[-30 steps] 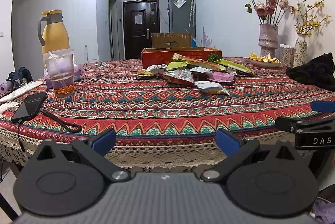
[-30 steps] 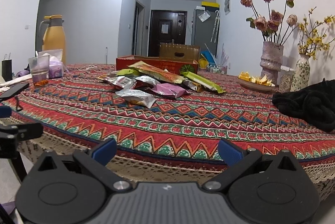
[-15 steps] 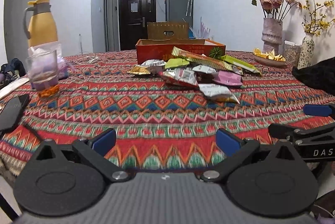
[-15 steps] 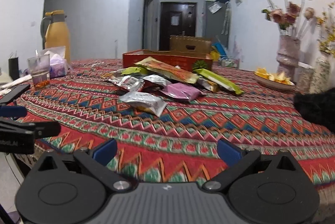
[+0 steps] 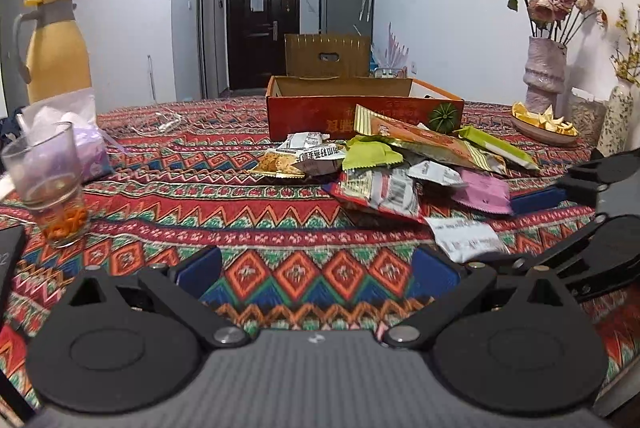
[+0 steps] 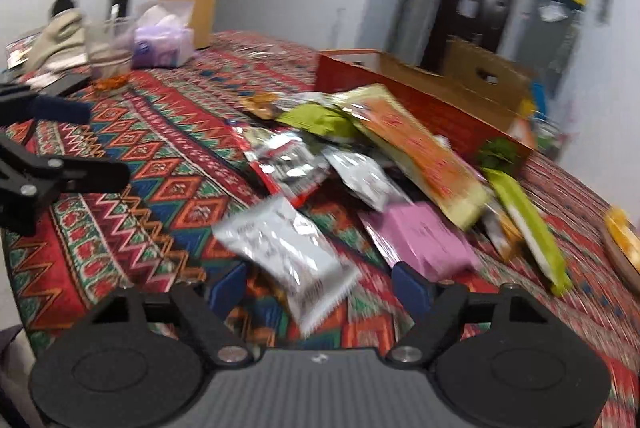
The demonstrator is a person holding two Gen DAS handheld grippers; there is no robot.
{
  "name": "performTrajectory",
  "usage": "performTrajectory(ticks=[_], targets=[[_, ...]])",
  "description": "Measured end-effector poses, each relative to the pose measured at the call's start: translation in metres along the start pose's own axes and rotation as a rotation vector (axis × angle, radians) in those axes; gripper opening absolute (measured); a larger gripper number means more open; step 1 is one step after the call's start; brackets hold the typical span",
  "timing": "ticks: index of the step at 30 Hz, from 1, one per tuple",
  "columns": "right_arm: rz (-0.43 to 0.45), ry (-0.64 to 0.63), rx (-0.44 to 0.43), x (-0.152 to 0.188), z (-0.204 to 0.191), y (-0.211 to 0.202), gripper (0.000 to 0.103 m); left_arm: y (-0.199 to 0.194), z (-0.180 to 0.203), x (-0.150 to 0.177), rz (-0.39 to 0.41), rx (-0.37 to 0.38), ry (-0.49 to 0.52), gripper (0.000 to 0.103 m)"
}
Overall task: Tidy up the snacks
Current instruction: 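Grasp a white snack packet with the left tool while the right tool grasps another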
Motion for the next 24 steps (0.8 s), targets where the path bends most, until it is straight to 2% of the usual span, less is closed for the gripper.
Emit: performTrajectory(ticks=[3,4,5,6,8,12,14,16,17,19,21,24], targets=[[-0.015,-0.02,-0.105,-0.009,0.002,0.019,0.074,0.013,-0.002,-0.009,-0.015,0.018,-0.011,0.103],[-0.013,-0.015,-0.13,-0.012,0.003,0.023,0.065,0.017,-0.001,-0.012,-0.016,0.028,-0.003,0.103],[-0.014,0.008,-0.165,-0.013,0.006,0.026,0.047,0.019,0.001,-0.015,-0.012,0.035,0.007,0.103],[-0.015,0.028,-0.182,-0.014,0.009,0.027,0.041,0.021,0.004,-0.018,-0.009,0.041,0.015,0.101],[-0.015,0.075,-0.183,-0.01,0.017,0.024,0.04,0.027,0.015,-0.026,0.0,0.075,0.027,0.094],[-0.013,0.131,-0.138,0.011,0.04,0.003,0.04,0.043,0.048,-0.041,0.001,0.212,0.068,0.086],[-0.011,0.196,-0.084,0.027,0.06,-0.013,0.04,0.056,0.073,-0.05,0.024,0.269,0.13,0.082],[-0.006,0.255,-0.038,0.039,0.078,-0.025,0.04,0.074,0.092,-0.057,0.014,0.272,0.184,0.076],[-0.01,0.283,0.021,0.046,0.089,-0.03,0.04,0.088,0.103,-0.061,-0.004,0.264,0.213,0.072],[-0.008,0.331,0.087,0.054,0.106,-0.036,0.04,0.108,0.116,-0.064,-0.031,0.251,0.255,0.069],[-0.003,0.377,0.144,0.061,0.121,-0.04,0.04,0.129,0.125,-0.064,-0.083,0.209,0.299,0.066],[-0.007,0.431,0.182,0.067,0.135,-0.037,0.041,0.149,0.131,-0.058,-0.143,0.191,0.328,0.063]])
Point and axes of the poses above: each gripper's, at about its wrist camera, not at the fingertips, and y roughly the way its jaws point, z to its right, x to its underside, the point moved 4 cm from there along y, roughly the way its jaws point, and after that the axes turned 2 degrees about z, right-handed, at the moved point
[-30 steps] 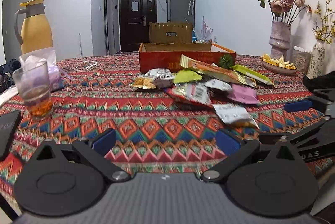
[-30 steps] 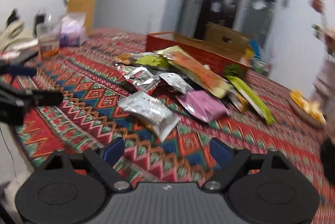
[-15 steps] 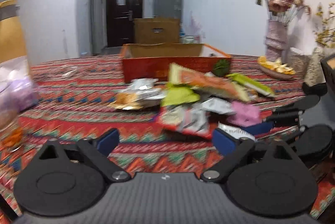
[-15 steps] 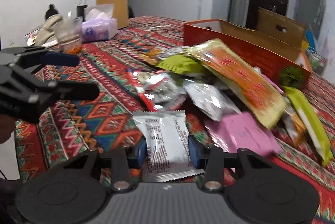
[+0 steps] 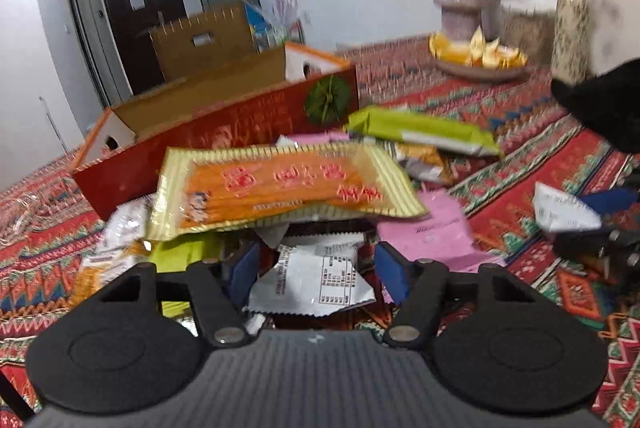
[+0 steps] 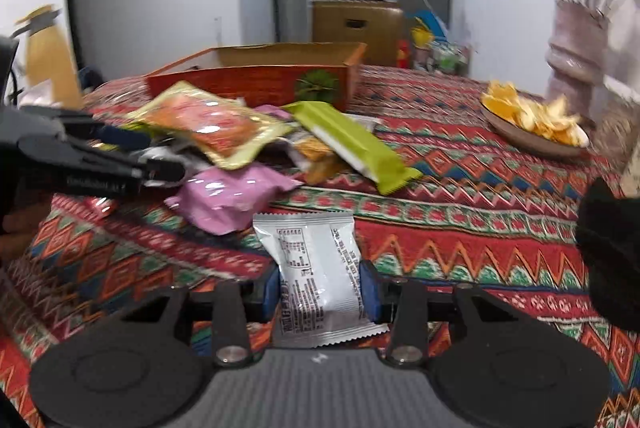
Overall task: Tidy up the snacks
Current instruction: 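Grasp a white snack packet with the left tool while the right tool grasps another, then carry both white packets up and over into the orange cardboard box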
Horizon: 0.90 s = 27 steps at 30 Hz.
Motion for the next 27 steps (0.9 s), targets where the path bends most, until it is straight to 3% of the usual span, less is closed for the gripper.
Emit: performTrajectory(ticks=[2,3,9,11,12,15,19,20,23,27], targets=[[0.002,0.025,-0.001,-0.002,0.002,0.006,0.044,0.004,0.002,0.0,-0.009,-0.018,-0.006,0.057],[0.005,0.027,-0.004,-0.001,0.004,0.007,0.045,0.005,0.002,0.0,-0.012,-0.021,-0.017,0.046],[0.025,0.021,-0.018,0.002,0.001,0.009,0.061,-0.009,0.009,0.007,-0.046,-0.004,-0.11,0.041],[0.014,0.058,0.004,0.002,0.007,0.011,0.093,-0.022,0.01,0.015,-0.047,-0.009,-0.143,0.041],[0.007,0.076,0.013,0.003,0.01,0.012,0.098,-0.027,0.011,0.018,-0.047,-0.007,-0.153,0.042],[0.02,0.125,0.003,0.003,0.018,0.01,0.099,-0.037,0.016,0.03,-0.051,0.005,-0.169,0.044],[-0.009,0.068,0.033,0.002,0.01,0.016,0.103,-0.031,0.018,0.04,-0.06,-0.031,-0.177,0.056],[-0.017,0.05,0.046,0.002,0.007,0.017,0.103,-0.031,0.018,0.039,-0.053,-0.035,-0.178,0.056],[-0.03,0.015,0.07,0.002,0.002,0.02,0.103,-0.029,0.016,0.039,-0.044,-0.032,-0.202,0.042],[-0.03,0.016,0.075,0.004,0.002,0.017,0.103,-0.047,0.017,0.04,-0.035,-0.071,-0.21,0.041]])
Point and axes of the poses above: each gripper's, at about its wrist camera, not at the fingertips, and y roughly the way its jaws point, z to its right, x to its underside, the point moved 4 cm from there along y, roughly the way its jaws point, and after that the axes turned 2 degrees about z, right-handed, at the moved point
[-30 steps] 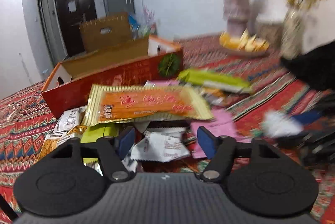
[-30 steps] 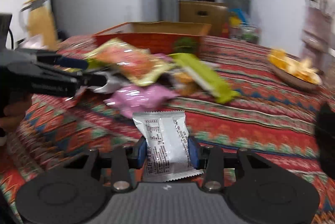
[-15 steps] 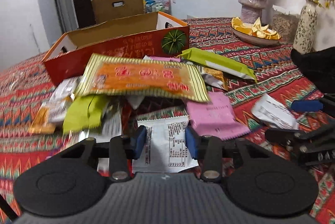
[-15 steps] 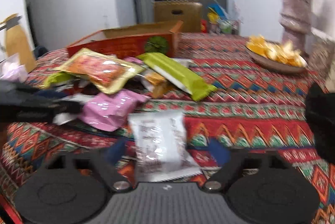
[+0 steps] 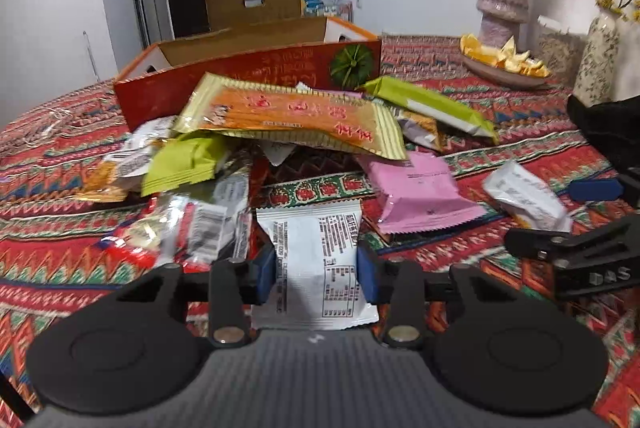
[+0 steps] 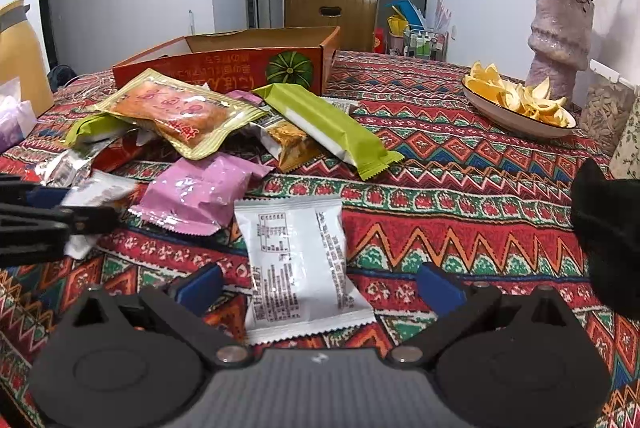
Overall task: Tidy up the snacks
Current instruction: 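Carry both white packets up and over into the orange cardboard box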
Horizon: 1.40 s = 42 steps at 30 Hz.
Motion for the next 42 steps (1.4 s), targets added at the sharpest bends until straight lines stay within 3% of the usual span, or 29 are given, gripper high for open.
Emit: performTrajectory(ticks=[7,14,19,28,35,42], targets=[[0.001,-0.012,-0.013,0.002,0.0,-0.002,0.102,-0.047,-0.007,0.011,0.057,-0.019,-0.033,0.041],[0.024,-0.035,-0.058,-0.01,-0.002,-0.001,0.042,-0.074,-0.02,0.013,0.124,-0.032,-0.072,0.041],[0.028,-0.028,-0.044,0.002,-0.009,-0.018,0.04,-0.104,-0.037,0.024,0.157,-0.031,-0.098,0.041],[0.142,-0.024,-0.028,0.017,-0.033,-0.114,0.04,-0.157,-0.093,0.025,0.257,-0.055,-0.201,0.041],[0.246,-0.042,-0.06,-0.022,-0.047,-0.152,0.04,-0.159,-0.124,0.001,0.289,-0.06,-0.22,0.041],[0.258,-0.032,-0.117,-0.07,-0.052,-0.126,0.04,-0.128,-0.14,-0.03,0.273,-0.08,-0.181,0.041]])
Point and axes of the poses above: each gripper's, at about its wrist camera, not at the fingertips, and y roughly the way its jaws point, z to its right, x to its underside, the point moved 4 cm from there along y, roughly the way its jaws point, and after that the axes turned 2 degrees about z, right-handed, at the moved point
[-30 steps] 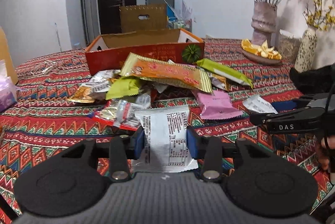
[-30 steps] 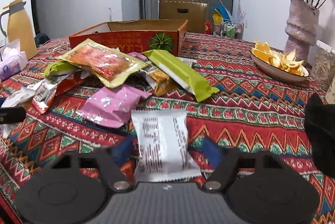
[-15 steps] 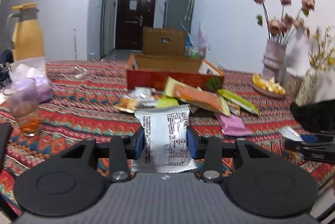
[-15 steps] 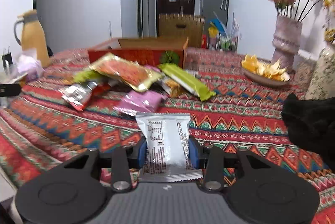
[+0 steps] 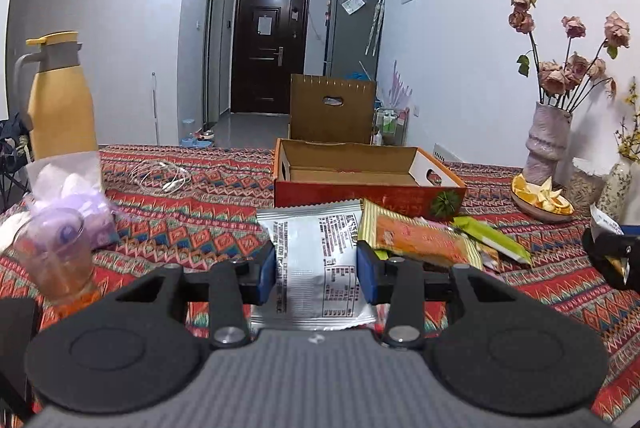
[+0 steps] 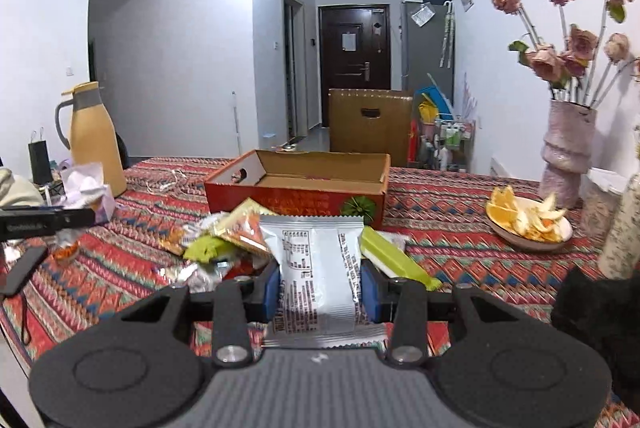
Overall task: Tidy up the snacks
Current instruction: 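Carry both white packets up and over into the orange cardboard box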
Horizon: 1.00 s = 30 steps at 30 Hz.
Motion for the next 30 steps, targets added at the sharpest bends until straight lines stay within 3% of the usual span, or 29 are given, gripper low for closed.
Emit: performTrajectory(ticks=[15,24,30], targets=[[-0.001,-0.039,-0.054,-0.087,0.033,0.146,0.04,0.146,-0.008,-0.08,0.013,-0.021,0.048,0.041],[-0.035,-0.001,-0.089,-0.138,0.058,0.248,0.04,0.249,-0.011,-0.117,-0.053,-0.008,0.026,0.041],[-0.128,0.088,-0.11,-0.157,0.078,0.342,0.04,0.321,-0.017,-0.141,-0.116,0.001,0.001,0.041]])
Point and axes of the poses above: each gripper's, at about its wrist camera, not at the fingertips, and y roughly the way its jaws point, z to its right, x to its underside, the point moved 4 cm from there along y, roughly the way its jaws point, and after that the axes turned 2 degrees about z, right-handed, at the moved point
